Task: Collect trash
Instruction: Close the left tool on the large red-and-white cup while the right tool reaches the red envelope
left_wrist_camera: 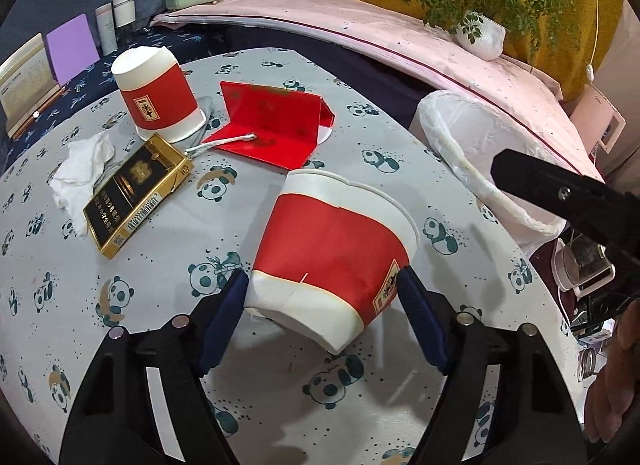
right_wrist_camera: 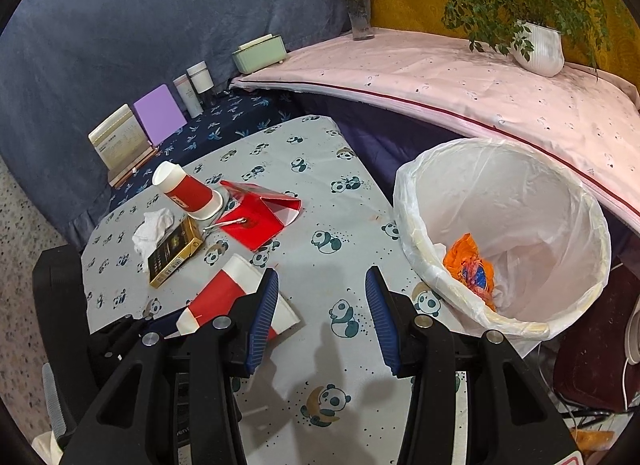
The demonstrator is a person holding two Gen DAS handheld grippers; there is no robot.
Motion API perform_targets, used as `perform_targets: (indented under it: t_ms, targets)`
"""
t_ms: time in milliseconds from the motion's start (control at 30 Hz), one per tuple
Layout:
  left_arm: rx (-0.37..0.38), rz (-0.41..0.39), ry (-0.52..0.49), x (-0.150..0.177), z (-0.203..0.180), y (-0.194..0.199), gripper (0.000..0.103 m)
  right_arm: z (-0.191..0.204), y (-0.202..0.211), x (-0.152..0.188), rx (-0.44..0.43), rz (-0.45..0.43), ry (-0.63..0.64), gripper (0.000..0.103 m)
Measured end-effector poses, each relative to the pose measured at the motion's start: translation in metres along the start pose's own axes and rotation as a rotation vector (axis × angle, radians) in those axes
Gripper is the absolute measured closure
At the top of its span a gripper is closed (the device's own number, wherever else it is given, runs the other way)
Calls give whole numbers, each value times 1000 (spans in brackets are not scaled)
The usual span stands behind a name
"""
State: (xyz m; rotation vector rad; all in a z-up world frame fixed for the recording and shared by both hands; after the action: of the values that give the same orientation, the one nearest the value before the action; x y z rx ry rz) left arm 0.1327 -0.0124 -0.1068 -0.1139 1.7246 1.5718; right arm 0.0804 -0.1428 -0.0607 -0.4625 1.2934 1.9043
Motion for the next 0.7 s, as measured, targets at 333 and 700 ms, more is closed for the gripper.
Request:
perform_targets:
  t_ms: [333, 700]
  targets:
    - [38, 68, 37, 0, -14, -14, 27, -1, 2, 1, 4, -4, 3, 58]
    - [1, 34, 103, -3, 2, 6, 33, -7, 3, -5, 8, -7, 3, 58]
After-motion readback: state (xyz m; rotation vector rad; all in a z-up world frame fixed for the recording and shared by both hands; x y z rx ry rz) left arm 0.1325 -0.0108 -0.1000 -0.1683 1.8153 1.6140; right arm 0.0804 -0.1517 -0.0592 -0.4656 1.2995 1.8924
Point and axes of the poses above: each gripper's, at about its wrist camera, not at the fingertips, and y roughly against the way its jaws point, z to its left, x to its underside, the point moved 3 cm from there along -y, roughly the way its jaws point, and after that the axes turned 15 degrees about -x, right-handed, at the moved point
